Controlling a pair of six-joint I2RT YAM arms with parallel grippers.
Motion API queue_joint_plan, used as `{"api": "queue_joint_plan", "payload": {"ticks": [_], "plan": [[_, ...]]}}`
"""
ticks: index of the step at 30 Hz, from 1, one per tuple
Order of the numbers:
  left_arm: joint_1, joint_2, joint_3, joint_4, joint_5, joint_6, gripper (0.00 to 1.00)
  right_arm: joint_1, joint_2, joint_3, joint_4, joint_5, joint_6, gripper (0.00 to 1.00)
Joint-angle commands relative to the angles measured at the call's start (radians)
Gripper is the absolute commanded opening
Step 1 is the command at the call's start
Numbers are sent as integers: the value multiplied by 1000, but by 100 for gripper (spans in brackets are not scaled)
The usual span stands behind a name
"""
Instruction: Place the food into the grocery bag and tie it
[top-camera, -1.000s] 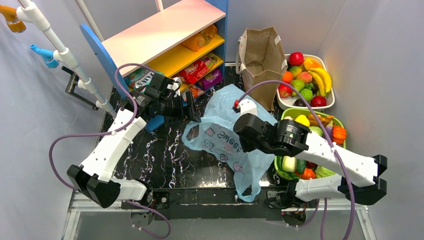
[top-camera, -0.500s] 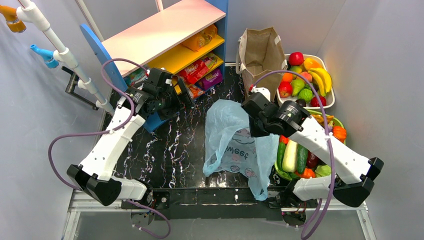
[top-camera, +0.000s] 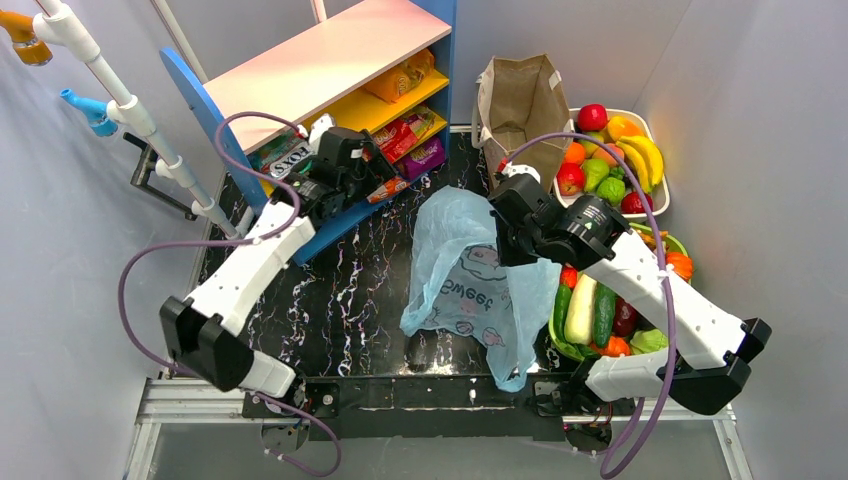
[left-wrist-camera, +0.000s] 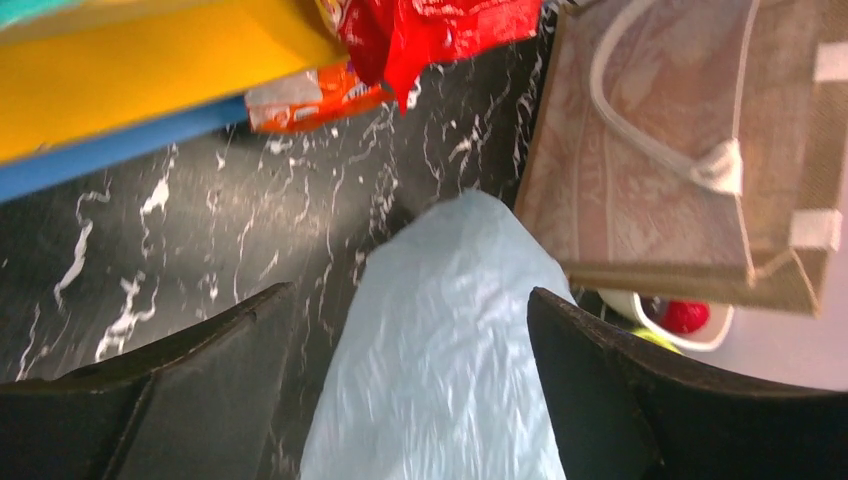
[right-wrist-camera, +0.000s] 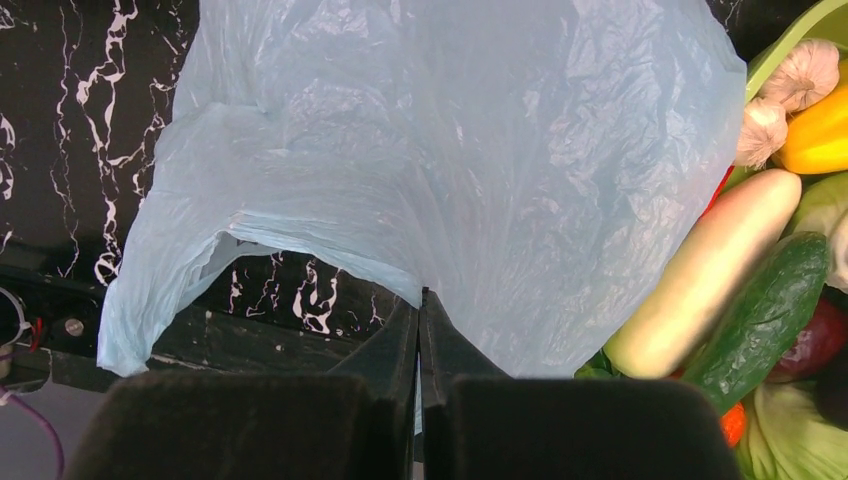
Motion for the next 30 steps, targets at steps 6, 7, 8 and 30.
{"api": "queue_joint_plan", "payload": {"ticks": [6,7,8,30], "plan": [[-7,153,-55,407,-224,131,73,-29,-31,-45,12,43,60,1],[-6,169,-53,428,-232,144,72,-30,-34,-50,9,50,68,1],[-6,184,-48,437,-242,150,72,-30,-37,-55,6,57,82,1],[-6,336,12,443,-402,124,77,-52,-129,-111,15,100,37,1]]}}
